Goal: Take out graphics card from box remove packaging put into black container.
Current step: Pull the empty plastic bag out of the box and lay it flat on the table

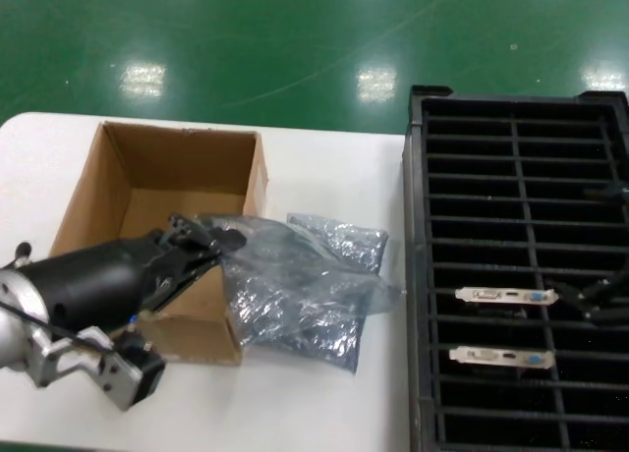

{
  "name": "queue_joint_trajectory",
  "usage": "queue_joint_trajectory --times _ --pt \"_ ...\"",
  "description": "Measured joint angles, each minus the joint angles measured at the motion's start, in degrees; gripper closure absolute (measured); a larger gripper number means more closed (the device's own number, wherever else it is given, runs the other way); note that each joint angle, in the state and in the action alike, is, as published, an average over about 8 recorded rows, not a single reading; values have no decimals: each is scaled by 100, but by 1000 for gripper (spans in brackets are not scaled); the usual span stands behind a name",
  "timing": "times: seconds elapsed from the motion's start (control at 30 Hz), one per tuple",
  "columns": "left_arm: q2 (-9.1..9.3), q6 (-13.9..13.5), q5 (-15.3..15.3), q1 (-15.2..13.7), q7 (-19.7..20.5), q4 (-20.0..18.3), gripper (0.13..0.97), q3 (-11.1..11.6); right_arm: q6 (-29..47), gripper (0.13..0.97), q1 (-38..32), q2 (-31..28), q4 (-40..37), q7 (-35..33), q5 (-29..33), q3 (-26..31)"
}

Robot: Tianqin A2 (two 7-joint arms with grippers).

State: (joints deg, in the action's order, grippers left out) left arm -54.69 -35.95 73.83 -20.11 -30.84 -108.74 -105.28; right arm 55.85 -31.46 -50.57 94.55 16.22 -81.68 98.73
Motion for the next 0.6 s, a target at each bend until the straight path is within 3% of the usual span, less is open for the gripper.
queue_joint_trajectory --times 0.13,0.23,0.33,0.43,0.5,0.6 --pt "128 -90 395 -43 549 -39 958 89 -32 431 54 -15 5 -22 -43 -42" --pt "274 -126 918 -107 1288 -3 958 151 -31 369 55 -15 4 -19 -42 -41" --pt "342 23 1551 -214 2079 129 958 66 -32 306 57 -15 4 -19 -43 -43" --pt "249 406 2198 -407 2810 319 958 -279 -32 265 58 -15 4 -19 -43 -44" --pt "140 705 2570 -599 3315 478 958 -644 -32 239 58 -15 5 -20 -43 -45" --pt "37 1033 2859 -920 4088 748 958 -1243 -32 202 59 -15 5 -20 -43 -45"
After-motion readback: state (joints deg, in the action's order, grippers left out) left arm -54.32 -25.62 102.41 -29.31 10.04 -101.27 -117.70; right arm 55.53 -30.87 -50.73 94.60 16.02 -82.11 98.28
